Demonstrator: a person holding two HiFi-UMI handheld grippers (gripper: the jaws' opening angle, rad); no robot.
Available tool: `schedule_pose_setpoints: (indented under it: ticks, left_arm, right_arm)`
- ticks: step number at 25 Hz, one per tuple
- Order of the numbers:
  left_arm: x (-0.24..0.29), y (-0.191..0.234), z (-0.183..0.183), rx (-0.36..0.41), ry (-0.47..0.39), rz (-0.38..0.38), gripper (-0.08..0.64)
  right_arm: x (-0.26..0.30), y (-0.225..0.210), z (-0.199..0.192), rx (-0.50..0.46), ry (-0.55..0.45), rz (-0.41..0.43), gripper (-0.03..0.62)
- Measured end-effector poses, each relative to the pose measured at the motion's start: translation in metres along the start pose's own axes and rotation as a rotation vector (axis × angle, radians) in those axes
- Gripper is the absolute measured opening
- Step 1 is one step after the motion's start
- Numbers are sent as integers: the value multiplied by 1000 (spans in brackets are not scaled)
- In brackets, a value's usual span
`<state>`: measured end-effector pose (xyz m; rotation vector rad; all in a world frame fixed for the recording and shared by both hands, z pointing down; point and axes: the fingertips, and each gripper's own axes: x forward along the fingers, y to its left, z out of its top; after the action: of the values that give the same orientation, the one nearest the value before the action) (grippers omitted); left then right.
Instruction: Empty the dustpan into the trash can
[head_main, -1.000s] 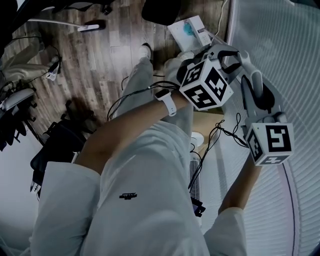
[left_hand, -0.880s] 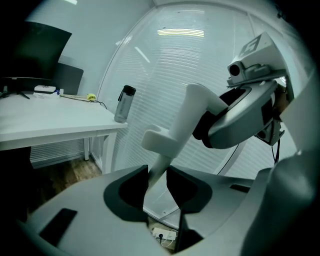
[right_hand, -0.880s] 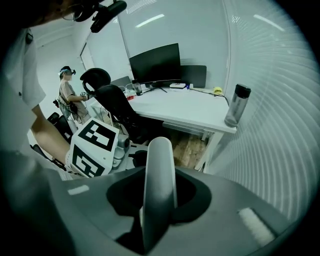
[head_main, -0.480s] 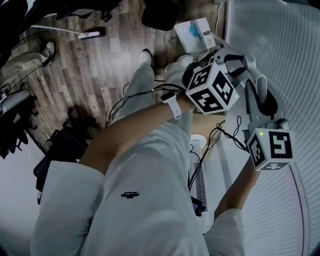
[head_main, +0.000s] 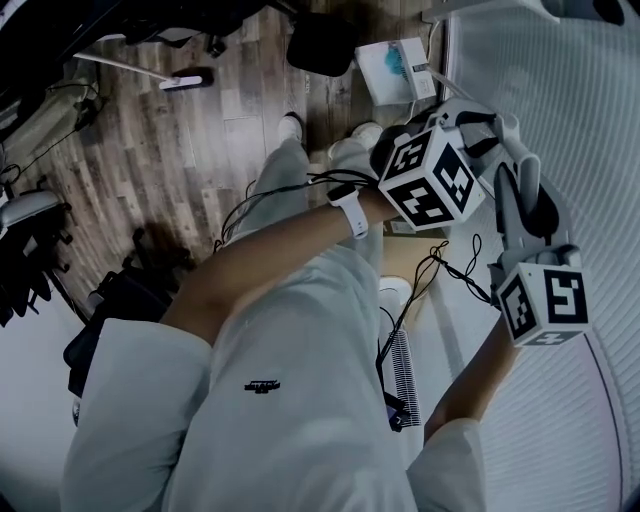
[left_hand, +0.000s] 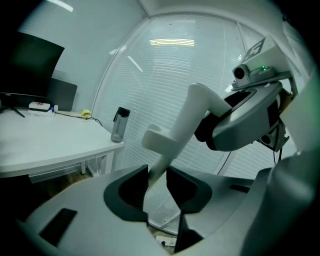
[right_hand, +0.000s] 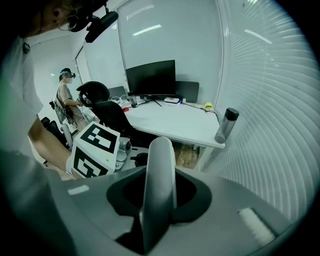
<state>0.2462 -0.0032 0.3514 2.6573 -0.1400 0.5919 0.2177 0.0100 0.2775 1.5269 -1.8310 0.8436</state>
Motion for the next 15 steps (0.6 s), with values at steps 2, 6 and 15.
schedule_pose_setpoints:
  ticks: [2,6,15]
  left_arm:
    - [-6,0,10,2,-15,-1,118]
    - [-16,1,27,5,-43,4,118]
    - [-45,7,66,30,-108,19,118]
  right_arm:
    - [-5,3,10,-7,-9,-10,95]
    - [-14,7,25,-26,-25,-20,94]
    - [-33,23,66,-90,-68,-30,94]
